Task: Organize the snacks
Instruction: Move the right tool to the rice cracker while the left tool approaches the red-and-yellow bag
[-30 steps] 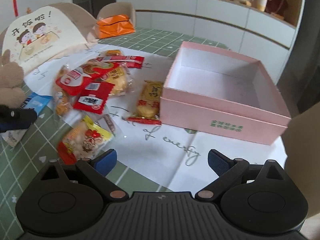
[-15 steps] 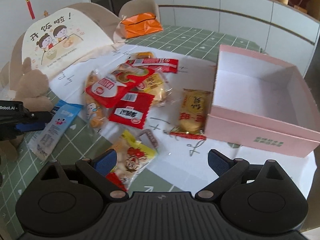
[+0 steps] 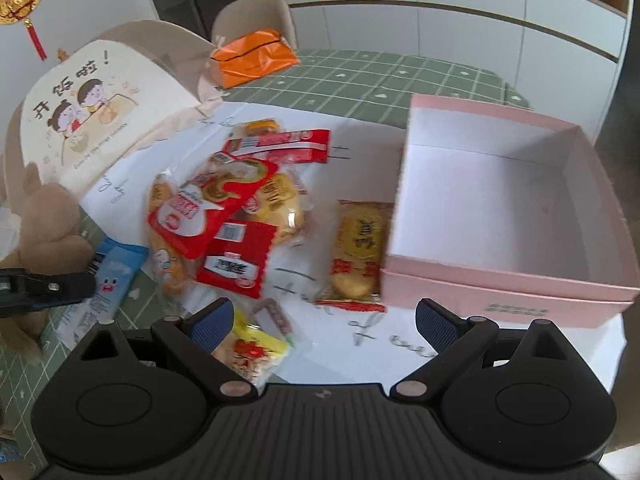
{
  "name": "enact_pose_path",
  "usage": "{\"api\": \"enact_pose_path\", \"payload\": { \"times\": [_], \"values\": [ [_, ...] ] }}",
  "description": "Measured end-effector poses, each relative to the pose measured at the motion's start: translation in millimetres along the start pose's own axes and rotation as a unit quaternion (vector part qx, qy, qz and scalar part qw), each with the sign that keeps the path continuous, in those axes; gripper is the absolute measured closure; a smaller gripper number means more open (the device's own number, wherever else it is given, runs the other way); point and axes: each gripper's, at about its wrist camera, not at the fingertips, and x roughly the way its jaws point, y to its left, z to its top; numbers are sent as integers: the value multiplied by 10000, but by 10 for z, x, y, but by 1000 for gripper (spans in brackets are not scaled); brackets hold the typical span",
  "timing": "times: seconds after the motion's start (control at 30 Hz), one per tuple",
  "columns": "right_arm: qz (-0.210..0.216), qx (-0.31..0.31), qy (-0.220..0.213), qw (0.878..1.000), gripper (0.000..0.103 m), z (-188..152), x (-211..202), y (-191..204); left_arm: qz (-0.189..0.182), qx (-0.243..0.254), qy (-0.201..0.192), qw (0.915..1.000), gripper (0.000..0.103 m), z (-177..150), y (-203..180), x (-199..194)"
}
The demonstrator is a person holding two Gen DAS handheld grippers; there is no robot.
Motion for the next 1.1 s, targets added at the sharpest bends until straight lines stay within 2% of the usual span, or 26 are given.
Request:
{"api": "enact_pose_path", "payload": {
  "times": [0.1, 0.13, 0.23, 0.3, 0.37, 0.47, 0.67, 0.73, 0.77, 0.83, 0.87, 0.9, 0.93, 1.0, 1.1],
  "values": [
    [468, 178, 122, 9987, 5, -132, 104, 111, -277, 30, -145, 9995, 66, -10, -48, 108],
    [507, 189, 137, 9984, 5, -195, 138, 160, -317, 47, -179, 9993, 66, -1, -67, 121],
    [131, -301, 246, 9992, 9, -328, 172, 343, -273, 67, -269, 9992, 66, 4, -66, 83],
    [-44, -644, 70, 9979, 9, -381, 86, 377, -149, 146, -270, 9994, 66, 29, -43, 97],
    [-208, -722, -22, 9972, 9, -382, 26, 338, -44, 54, -245, 9997, 66, 57, 5, 146],
    [-273, -443, -11, 9986, 9, -301, -2, 177, -101, -163, -225, 9996, 66, 92, 50, 203],
    [-603, 55, -403, 9974, 9, -105, 48, -133, 5, 255, -257, 9993, 66, 89, -8, 140],
    [-512, 244, -309, 9979, 12, 22, 187, -237, -39, 230, -230, 9995, 66, 54, 12, 136],
    [-359, 342, -239, 9985, 16, 82, 270, -286, -103, 187, -161, 9996, 66, 24, 19, 158],
    [-147, 527, -43, 9985, 17, 199, 484, -347, -232, 249, 29, 9994, 66, -49, -19, 221],
    [-196, 584, 33, 9981, 19, 240, 593, -355, -266, 349, 110, 9990, 66, -82, -56, 245],
    [-271, 567, 116, 9980, 26, 269, 682, -339, -299, 506, 180, 9981, 66, -127, -114, 265],
    [-409, 415, 64, 9983, 46, 278, 702, -290, -346, 702, 233, 9967, 66, -165, -179, 272],
    [-498, 61, 143, 9986, 69, 275, 674, -187, -460, 1113, 308, 9922, 66, -237, -319, 276],
    [-381, -75, 181, 9991, 69, 150, 452, -210, -568, 1687, 482, 9828, 66, -350, -552, 351]
  ]
}}
